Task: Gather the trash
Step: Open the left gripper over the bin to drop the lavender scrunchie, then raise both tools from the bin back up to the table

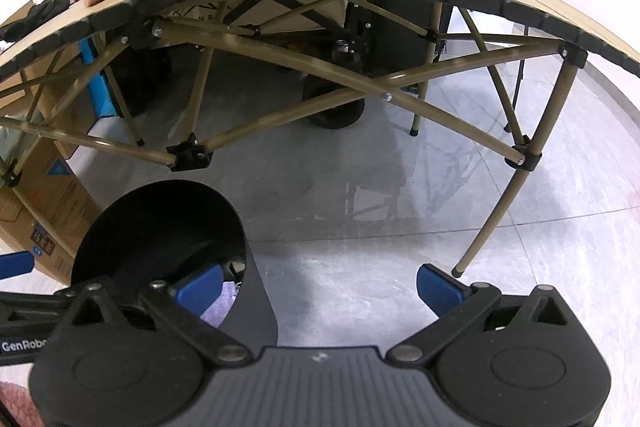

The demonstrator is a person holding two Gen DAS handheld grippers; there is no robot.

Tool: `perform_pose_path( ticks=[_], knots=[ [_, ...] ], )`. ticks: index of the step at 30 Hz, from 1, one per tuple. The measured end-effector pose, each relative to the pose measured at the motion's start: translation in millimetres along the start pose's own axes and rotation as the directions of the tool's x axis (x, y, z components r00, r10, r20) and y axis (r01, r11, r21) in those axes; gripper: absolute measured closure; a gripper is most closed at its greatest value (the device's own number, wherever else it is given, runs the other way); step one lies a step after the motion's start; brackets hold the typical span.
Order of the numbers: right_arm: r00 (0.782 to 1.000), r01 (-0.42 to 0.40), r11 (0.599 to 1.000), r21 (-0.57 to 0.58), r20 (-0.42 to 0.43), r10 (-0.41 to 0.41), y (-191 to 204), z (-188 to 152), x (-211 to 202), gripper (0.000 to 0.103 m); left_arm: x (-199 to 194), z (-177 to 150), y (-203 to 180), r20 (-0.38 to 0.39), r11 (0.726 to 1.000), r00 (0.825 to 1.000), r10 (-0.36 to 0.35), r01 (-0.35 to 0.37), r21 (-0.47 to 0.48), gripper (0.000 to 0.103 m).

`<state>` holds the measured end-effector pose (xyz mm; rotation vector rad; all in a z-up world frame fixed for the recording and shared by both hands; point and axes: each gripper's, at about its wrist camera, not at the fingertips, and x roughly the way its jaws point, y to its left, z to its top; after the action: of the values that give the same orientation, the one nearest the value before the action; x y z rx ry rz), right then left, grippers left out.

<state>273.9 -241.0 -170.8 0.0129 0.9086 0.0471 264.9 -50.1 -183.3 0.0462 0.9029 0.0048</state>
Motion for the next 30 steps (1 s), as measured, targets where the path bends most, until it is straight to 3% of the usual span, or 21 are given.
perform_pose_path(
  ticks=[21,30],
  knots=[
    [1.0,-0.004,1.0,-0.009,-0.008,0.004,4,-1,4,0.0,-2,0,3,-0.002,1.0,1.0,0.021,-0.021,-0.003,0.0],
    [0.998,-0.035,0.999,-0.015,0.042,0.036,8,4,-11,0.0,-21,5,5,0.042,1.0,0.999,0.026,-0.026,-0.002,0.0]
  ],
)
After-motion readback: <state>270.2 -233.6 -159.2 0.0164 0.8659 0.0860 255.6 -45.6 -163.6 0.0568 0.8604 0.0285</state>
